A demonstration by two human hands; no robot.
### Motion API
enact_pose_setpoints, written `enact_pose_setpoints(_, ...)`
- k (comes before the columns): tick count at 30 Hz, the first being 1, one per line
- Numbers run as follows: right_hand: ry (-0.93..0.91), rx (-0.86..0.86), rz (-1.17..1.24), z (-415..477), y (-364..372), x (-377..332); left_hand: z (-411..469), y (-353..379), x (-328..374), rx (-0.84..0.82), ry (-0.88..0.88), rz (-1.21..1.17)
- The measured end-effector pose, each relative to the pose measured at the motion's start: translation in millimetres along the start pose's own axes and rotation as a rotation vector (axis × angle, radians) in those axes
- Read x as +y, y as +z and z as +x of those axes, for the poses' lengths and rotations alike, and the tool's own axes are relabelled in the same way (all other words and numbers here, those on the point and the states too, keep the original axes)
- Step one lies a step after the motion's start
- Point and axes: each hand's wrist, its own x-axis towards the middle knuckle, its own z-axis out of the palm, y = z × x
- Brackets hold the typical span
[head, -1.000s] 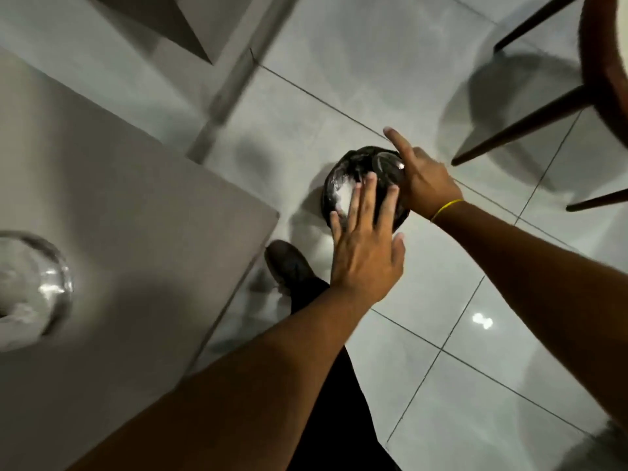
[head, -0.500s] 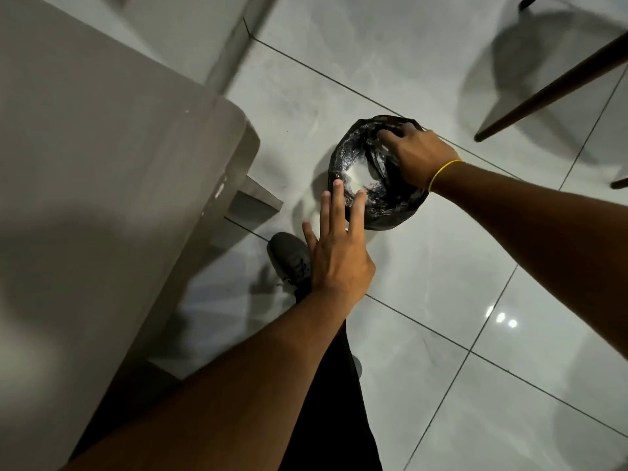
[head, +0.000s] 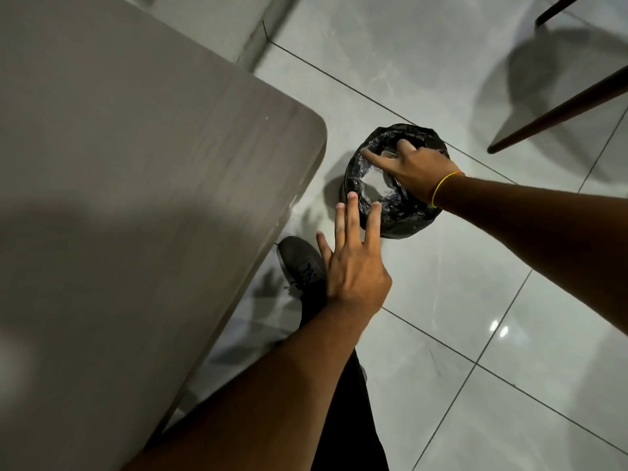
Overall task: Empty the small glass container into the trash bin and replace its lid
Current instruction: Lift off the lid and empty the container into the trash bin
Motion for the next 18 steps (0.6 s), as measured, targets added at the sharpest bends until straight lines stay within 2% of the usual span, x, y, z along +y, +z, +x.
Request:
enact_pose_setpoints(4,0.026,-0.096,-0.092,7.0,-2.6,0.0,-1.3,0.1,3.0,-0.006,-0.001,-0.021)
enact_pose_setpoints(8,0.040,-0.104,-0.015,11.4,-3.5,-2.8,-5.9,-1.0,4.8,-0.014,0.007,-0.018)
enact_pose_setpoints(13,0.170,-0.251,0.014,16.4,-2.8,0.8,-7.8,-1.6,7.1,-0.025,-0.017,-0.013)
enact_pose_setpoints(18,0.110,-0.191,0.028,15.7,-1.2,-2.9,-5.6,-1.2,11.0,-0.020,-0.026,-0.012)
